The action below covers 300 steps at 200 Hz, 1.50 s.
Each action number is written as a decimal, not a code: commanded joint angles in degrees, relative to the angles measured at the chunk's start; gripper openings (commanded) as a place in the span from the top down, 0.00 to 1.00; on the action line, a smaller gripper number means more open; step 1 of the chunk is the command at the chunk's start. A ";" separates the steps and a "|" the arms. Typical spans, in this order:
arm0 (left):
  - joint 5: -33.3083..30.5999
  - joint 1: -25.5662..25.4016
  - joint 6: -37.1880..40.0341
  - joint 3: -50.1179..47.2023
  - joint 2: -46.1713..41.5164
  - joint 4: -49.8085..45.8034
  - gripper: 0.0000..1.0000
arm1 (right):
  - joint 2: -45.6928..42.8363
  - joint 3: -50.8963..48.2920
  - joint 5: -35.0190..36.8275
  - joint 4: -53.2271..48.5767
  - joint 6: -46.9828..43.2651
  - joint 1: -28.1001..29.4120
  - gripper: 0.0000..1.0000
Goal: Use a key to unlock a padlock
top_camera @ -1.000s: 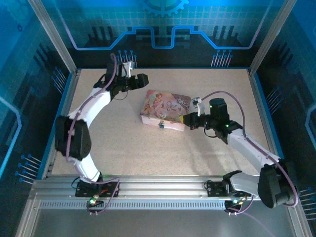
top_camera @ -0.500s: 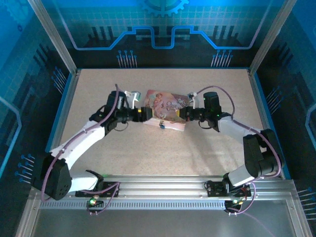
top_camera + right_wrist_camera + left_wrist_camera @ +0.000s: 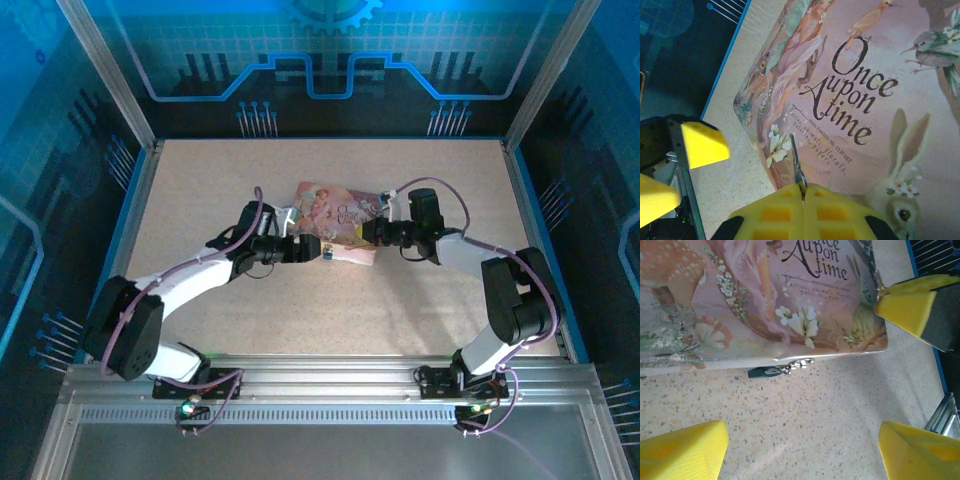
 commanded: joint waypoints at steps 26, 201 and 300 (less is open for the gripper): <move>0.59 -0.28 0.14 2.61 6.40 6.35 0.20 | 1.25 -1.88 0.20 0.87 0.36 -0.89 1.00; 3.52 1.69 9.59 3.94 16.89 15.19 0.21 | 1.25 -3.56 0.93 1.43 1.07 -0.42 1.00; 2.70 -0.66 12.15 4.15 21.78 19.06 0.28 | 1.50 -3.06 0.12 1.09 0.47 -0.74 1.00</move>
